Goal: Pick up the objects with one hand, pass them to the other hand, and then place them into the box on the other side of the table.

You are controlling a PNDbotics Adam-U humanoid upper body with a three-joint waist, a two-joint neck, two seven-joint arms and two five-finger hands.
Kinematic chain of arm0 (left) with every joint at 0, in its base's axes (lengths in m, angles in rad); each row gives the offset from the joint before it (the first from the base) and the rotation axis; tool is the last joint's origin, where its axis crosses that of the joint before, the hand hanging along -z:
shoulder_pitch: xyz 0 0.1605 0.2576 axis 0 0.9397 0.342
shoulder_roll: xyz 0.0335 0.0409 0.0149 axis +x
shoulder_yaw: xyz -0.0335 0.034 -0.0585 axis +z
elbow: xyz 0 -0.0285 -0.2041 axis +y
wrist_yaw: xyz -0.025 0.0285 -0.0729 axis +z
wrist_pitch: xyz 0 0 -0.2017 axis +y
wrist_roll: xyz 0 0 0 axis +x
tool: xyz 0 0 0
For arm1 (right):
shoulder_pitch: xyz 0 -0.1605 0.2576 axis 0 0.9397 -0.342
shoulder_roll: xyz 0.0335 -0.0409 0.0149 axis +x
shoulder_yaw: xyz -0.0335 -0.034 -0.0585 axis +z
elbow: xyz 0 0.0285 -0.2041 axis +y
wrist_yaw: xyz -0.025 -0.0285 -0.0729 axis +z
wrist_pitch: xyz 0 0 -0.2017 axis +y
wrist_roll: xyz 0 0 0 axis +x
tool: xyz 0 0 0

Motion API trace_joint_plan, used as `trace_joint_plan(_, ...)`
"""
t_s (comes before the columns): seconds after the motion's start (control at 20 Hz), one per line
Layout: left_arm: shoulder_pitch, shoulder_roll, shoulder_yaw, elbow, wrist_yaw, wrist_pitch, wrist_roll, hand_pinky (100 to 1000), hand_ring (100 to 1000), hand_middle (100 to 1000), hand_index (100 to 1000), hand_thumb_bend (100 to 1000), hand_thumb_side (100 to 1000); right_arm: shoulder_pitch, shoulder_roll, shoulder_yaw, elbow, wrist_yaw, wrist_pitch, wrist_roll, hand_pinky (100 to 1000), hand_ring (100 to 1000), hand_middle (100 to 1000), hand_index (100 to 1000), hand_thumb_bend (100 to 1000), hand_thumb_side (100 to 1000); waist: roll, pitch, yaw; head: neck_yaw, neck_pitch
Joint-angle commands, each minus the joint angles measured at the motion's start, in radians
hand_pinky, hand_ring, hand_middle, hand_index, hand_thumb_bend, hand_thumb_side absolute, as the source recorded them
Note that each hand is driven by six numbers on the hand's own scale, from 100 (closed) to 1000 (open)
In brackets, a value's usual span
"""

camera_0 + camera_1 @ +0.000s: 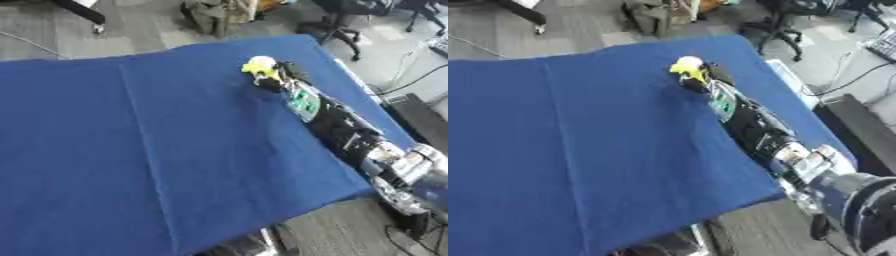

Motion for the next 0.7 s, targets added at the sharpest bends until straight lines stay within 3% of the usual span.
trace_joint_plan(0.05,-0.022,0.016,-0.005,-0.027,-0.008,-0.001,-0.007,920,636,600,793,145,911,-0.006,-0.019,-0.008,0.008,-0.004,-0.001,-0.003,760,897,877,894,100,697,0.000,-0.005,0.006,-0.012,-0.003)
trace_joint_plan(0.25,-0.026,0.019,-0.010,-0.030,-0.012,-0.001,-0.012,919,635,600,793,143,911,0.001,-0.016,-0.011,0.017,0.005,-0.003,-0.010,741,867,779,838,100,544,-0.007,0.001,0.023,-0.020,-0.003)
trace_joint_plan(0.35,-0.028,0.023,-0.011,-0.032,-0.013,0.000,-0.013,919,635,599,793,142,912,0.004,-0.014,-0.014,0.019,0.014,-0.002,-0.026,728,843,702,766,100,412,-0.010,0.003,0.030,-0.027,-0.003)
trace_joint_plan(0.55,-0.030,0.027,-0.013,-0.035,-0.013,0.002,-0.012,919,633,598,793,141,913,0.009,-0.010,-0.022,0.020,0.035,0.010,-0.092,676,772,507,498,100,161,-0.016,0.007,0.042,-0.045,-0.003)
trace_joint_plan(0.7,-0.029,0.029,-0.013,-0.036,-0.012,0.003,-0.011,918,631,597,793,141,913,0.012,-0.007,-0.028,0.020,0.039,0.024,-0.161,646,735,421,366,100,100,-0.018,0.008,0.044,-0.050,-0.003)
